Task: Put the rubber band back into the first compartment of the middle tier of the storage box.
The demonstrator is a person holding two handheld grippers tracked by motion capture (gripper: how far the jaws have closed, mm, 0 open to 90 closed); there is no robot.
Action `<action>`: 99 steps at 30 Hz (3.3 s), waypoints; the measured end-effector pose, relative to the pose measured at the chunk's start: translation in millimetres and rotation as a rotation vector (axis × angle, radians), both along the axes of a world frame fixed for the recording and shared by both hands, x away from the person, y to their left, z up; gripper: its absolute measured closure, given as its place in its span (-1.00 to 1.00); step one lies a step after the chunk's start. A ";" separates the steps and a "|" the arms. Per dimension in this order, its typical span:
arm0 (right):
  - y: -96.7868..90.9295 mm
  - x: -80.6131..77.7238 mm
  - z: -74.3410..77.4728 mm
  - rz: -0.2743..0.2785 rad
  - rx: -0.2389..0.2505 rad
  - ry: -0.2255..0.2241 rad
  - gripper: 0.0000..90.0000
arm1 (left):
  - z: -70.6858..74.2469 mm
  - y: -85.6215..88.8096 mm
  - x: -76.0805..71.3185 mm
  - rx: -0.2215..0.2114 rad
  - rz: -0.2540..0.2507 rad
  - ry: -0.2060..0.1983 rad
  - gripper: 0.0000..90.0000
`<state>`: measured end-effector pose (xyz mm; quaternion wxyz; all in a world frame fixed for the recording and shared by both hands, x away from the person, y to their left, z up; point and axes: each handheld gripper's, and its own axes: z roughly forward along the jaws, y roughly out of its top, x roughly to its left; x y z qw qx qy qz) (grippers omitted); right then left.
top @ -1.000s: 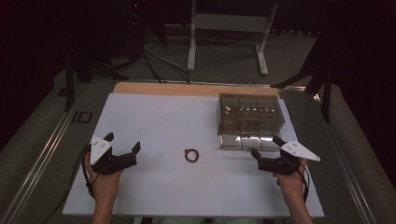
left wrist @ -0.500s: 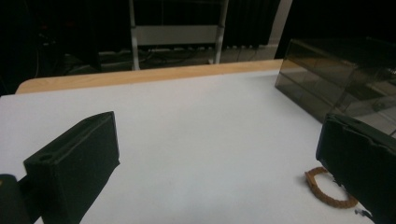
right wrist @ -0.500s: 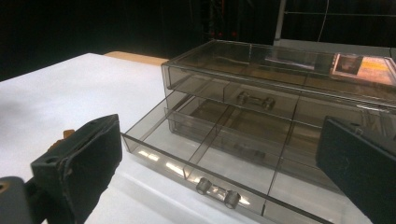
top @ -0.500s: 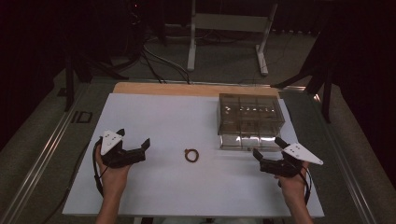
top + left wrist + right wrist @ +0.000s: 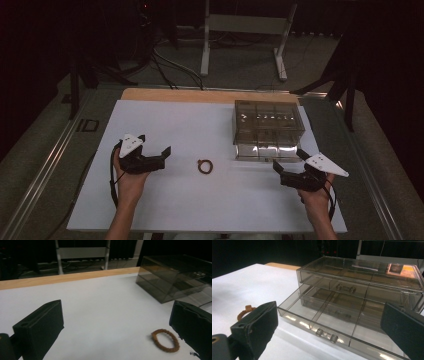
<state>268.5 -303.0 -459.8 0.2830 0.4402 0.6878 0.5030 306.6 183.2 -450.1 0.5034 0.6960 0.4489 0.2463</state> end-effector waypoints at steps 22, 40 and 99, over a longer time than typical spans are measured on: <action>-1.0 -1.6 -4.1 -0.008 -0.009 0.013 -0.96 | -3.0 -37.5 20.7 0.047 -0.114 0.053 -0.98; -2.2 -0.9 -5.2 -0.007 -0.012 0.022 -0.96 | -16.5 -64.0 32.9 0.110 -0.166 0.101 -0.98; -2.7 -1.0 -3.6 0.013 0.014 0.030 -0.96 | -47.0 -99.0 49.8 0.134 -0.303 0.310 -0.84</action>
